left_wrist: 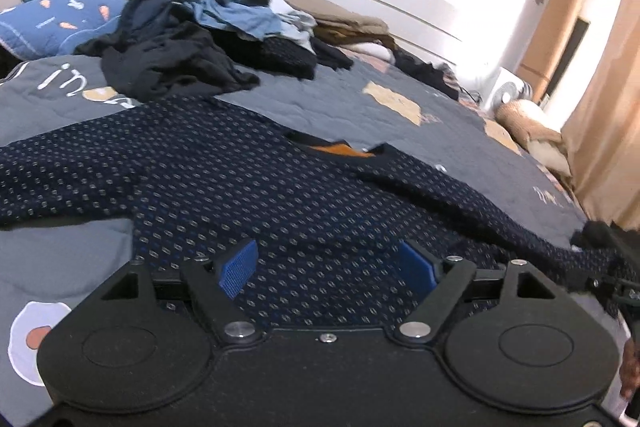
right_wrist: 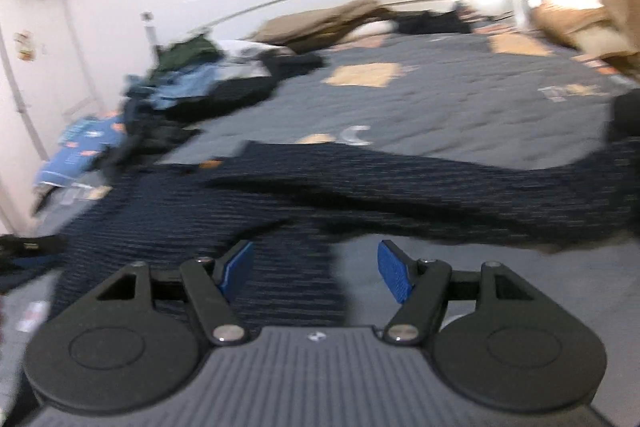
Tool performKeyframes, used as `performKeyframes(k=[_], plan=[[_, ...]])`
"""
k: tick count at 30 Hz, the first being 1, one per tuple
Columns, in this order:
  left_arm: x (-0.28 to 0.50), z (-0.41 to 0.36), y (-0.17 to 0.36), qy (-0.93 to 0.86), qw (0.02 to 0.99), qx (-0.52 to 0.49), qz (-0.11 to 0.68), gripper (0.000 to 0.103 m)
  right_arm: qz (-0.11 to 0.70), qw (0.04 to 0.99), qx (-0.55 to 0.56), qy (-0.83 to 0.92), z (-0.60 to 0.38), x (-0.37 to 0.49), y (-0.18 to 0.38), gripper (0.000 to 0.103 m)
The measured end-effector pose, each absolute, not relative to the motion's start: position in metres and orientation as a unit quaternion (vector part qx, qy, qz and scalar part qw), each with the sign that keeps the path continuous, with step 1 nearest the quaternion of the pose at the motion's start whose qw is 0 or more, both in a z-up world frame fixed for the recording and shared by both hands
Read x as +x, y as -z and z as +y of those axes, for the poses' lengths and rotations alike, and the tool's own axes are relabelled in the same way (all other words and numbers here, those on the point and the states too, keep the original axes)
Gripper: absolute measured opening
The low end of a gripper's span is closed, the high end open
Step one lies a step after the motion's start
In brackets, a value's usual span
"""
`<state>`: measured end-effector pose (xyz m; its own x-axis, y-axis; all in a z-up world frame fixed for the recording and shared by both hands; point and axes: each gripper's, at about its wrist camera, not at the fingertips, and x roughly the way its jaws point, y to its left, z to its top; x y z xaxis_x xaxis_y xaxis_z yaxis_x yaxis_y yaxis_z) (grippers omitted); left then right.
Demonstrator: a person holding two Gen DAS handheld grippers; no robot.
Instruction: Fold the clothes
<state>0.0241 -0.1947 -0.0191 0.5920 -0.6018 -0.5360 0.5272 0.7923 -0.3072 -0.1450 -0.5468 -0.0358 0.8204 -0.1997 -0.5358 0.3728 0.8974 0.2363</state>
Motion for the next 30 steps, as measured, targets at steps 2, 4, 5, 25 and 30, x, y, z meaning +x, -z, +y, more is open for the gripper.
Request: performKeyframes(k=[2, 4, 5, 25, 30], plan=[[0.02, -0.2, 0.021, 0.324, 0.89, -0.049, 0.319, 0.078, 0.261, 0.933, 0.167, 0.183, -0.565, -0.154, 0.041, 0.068], [0.016, -0.204, 0.023, 0.329, 0.89, -0.041, 0.313, 0.079, 0.264, 0.927, 0.165, 0.209, -0.582, -0.163, 0.045, 0.068], [0.015, -0.206, 0.024, 0.331, 0.89, -0.037, 0.311, 0.08, 0.265, 0.924, 0.158, 0.223, -0.59, -0.168, 0.046, 0.068], [0.0, -0.235, 0.048, 0.347, 0.883, 0.005, 0.318, 0.081, 0.255, 0.861, 0.127, 0.421, -0.723, -0.287, 0.08, 0.068], [-0.004, -0.239, 0.048, 0.377, 0.868, -0.009, 0.324, 0.081, 0.237, 0.877, 0.156, 0.388, -0.733, -0.283, 0.088, 0.068]])
